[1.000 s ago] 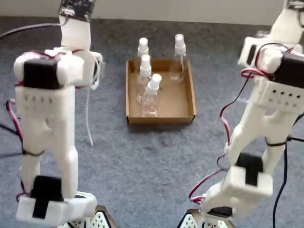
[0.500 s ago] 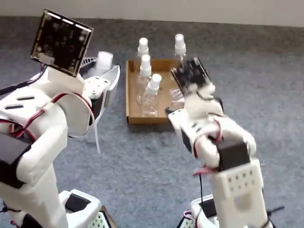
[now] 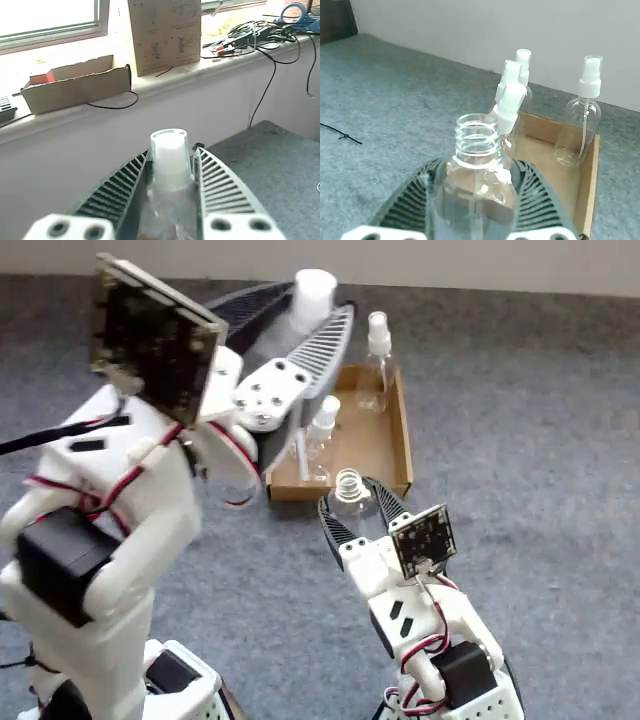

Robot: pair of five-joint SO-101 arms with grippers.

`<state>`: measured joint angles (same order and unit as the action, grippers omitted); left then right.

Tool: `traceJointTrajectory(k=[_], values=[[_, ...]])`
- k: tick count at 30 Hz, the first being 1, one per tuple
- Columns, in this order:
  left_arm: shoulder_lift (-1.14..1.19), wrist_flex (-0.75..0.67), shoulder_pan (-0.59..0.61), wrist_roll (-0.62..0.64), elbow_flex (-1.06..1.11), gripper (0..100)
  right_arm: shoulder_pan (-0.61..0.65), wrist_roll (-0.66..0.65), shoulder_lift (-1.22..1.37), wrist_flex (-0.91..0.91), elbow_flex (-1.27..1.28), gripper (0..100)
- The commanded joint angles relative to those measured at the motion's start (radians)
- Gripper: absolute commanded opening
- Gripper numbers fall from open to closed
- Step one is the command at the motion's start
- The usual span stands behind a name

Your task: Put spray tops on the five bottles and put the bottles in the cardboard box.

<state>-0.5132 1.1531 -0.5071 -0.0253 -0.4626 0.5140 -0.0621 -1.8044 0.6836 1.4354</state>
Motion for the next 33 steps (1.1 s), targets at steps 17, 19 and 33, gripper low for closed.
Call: traceJointTrajectory(k=[17, 19, 33], values=[[0.035, -0.327, -0.053, 0.054, 0.394, 10, 0.004, 0.020, -0.035, -0.061, -0.004, 0.4], [0.035, -0.328, -0.053, 0.054, 0.394, 10, 0.004, 0.020, -0.035, -0.059, -0.004, 0.4], [0.035, -0.368, -0.025, 0.055, 0.265, 10, 0.004, 0.020, -0.035, -0.059, 0.002, 0.4]])
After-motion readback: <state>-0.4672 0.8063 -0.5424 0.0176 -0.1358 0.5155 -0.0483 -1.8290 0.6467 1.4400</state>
